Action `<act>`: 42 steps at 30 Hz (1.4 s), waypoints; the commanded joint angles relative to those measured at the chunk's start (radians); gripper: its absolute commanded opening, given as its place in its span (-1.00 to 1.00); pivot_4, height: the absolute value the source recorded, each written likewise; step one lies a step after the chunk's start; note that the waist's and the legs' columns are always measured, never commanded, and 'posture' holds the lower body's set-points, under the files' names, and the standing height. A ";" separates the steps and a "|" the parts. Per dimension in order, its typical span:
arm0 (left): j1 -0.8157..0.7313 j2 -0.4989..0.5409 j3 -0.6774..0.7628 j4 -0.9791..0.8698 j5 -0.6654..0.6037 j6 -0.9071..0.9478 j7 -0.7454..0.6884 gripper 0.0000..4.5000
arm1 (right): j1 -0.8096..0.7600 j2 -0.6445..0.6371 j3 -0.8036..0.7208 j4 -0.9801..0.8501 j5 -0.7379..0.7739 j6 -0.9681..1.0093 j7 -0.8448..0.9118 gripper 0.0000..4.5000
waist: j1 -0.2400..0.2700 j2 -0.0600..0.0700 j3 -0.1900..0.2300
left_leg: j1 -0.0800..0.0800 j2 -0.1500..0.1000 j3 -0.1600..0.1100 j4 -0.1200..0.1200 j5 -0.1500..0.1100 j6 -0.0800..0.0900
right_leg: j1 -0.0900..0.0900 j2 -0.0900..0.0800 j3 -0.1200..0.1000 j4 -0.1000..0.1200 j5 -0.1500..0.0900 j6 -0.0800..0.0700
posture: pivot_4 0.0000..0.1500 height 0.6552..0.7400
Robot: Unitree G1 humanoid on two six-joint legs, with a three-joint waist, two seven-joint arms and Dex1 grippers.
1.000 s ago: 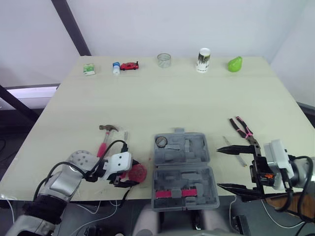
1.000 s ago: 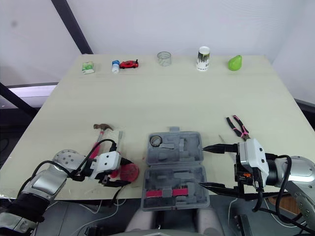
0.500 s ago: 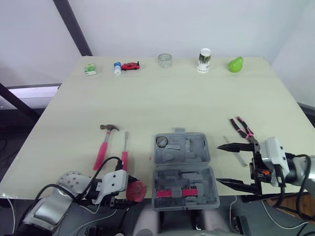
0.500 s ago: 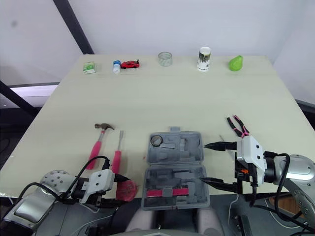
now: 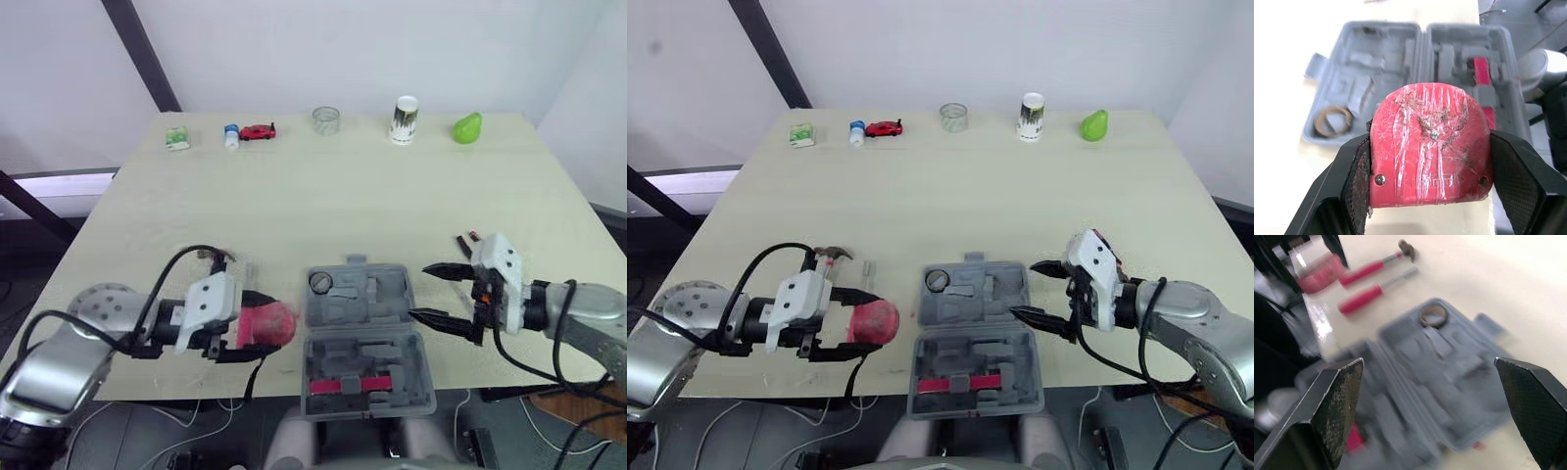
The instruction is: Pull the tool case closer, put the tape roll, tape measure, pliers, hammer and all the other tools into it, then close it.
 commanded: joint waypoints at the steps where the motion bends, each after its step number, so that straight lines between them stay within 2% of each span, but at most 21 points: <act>1: -0.160 -0.062 -0.098 0.061 0.023 0.022 0.009 0.30 | -0.093 0.065 0.007 0.025 0.125 0.149 -0.107 1.00 | 0.004 0.000 0.000 | 0.000 0.000 0.000 0.000 0.000 0.000 | 0.000 0.000 0.000 0.000 0.000 0.000 | 1.00 1.00; 4: -0.294 -0.135 -0.185 0.159 0.080 0.001 0.006 0.30 | -0.180 0.170 0.012 0.095 0.198 0.253 -0.216 1.00 | 0.003 0.000 0.000 | -0.001 -0.002 0.001 0.000 0.000 0.000 | 0.000 0.000 0.000 0.000 0.000 0.000 | 1.00 1.00; 9: -0.405 -0.222 -0.263 0.257 0.144 -0.057 -0.007 0.30 | -0.281 0.331 0.004 0.225 0.248 0.353 -0.358 1.00 | -0.004 0.000 0.000 | -0.003 -0.002 0.001 0.000 0.000 0.000 | -0.002 0.001 0.000 0.000 0.000 0.000 | 1.00 1.00; 14: -0.426 -0.269 -0.283 0.268 0.159 -0.104 -0.012 0.30 | -0.352 0.458 -0.041 0.350 0.279 0.439 -0.488 1.00 | -0.004 0.000 0.000 | -0.003 -0.001 0.000 -0.001 0.000 0.000 | -0.002 0.000 0.000 0.001 0.000 0.000 | 1.00 1.00; 19: -0.417 -0.290 -0.280 0.265 0.163 -0.130 -0.009 0.30 | -0.384 0.528 -0.095 0.394 0.320 0.507 -0.567 1.00 | -0.003 0.000 0.000 | -0.003 -0.001 -0.001 -0.001 0.000 0.000 | -0.002 0.000 0.000 0.001 0.000 0.000 | 1.00 1.00; 21: -0.415 -0.300 -0.284 0.268 0.170 -0.146 -0.004 0.30 | -0.390 0.546 -0.114 0.402 0.330 0.532 -0.590 0.75 | -0.004 0.000 0.000 | -0.003 -0.001 -0.001 -0.001 0.000 0.000 | -0.002 0.000 0.000 0.001 0.000 0.000 | 1.00 1.00; 27: -0.412 -0.330 -0.287 0.262 0.182 -0.153 0.013 0.30 | -0.394 0.568 -0.152 0.416 0.372 0.602 -0.617 -0.33 | -0.005 0.000 0.000 | -0.003 -0.002 -0.001 -0.001 0.000 0.000 | -0.002 0.000 0.000 0.001 0.000 0.000 | 1.00 1.00; 28: -0.411 -0.334 -0.287 0.257 0.185 -0.152 0.018 0.30 | -0.395 0.570 -0.156 0.420 0.381 0.608 -0.623 -0.62 | -0.005 0.000 0.000 | -0.003 -0.002 -0.002 -0.001 0.000 0.000 | -0.002 0.000 0.000 0.001 0.000 0.000 | 1.00 1.00; 29: -0.409 -0.339 -0.289 0.250 0.188 -0.152 0.024 0.30 | -0.394 0.568 -0.158 0.422 0.390 0.611 -0.626 -0.73 | -0.005 0.000 0.000 | -0.003 -0.002 -0.001 -0.001 0.000 0.000 | -0.002 0.000 0.000 0.001 0.000 0.000 | 1.00 1.00; 37: -0.414 -0.397 -0.277 0.190 0.179 -0.112 0.094 0.30 | -0.376 0.551 -0.180 0.449 0.482 0.612 -0.674 -0.75 | -0.005 0.000 0.000 | -0.003 -0.001 -0.001 -0.001 0.000 0.000 | -0.002 0.000 0.000 0.001 0.000 0.000 | 1.00 1.00; 39: -0.410 -0.408 -0.260 0.169 0.136 -0.059 0.101 0.78 | -0.370 0.538 -0.187 0.456 0.512 0.612 -0.688 -0.75 | -0.005 0.000 0.000 | -0.003 -0.001 -0.001 -0.001 0.000 0.000 | -0.002 0.000 0.000 0.001 0.000 0.000 | 1.00 1.00; 40: -0.404 -0.420 -0.244 0.160 0.106 -0.025 0.114 0.93 | -0.363 0.519 -0.191 0.459 0.529 0.612 -0.691 -0.77 | -0.006 0.000 0.000 | -0.003 -0.001 -0.001 -0.001 0.000 0.000 | -0.002 0.000 0.000 0.001 0.000 0.000 | 1.00 1.00; 42: -0.381 -0.449 -0.205 0.144 0.032 0.029 0.133 1.00 | -0.342 0.464 -0.202 0.464 0.565 0.612 -0.693 -0.82 | -0.007 0.000 0.000 | -0.003 -0.001 -0.002 -0.001 0.000 0.000 | -0.002 0.000 0.000 0.001 0.000 0.000 | 1.00 1.00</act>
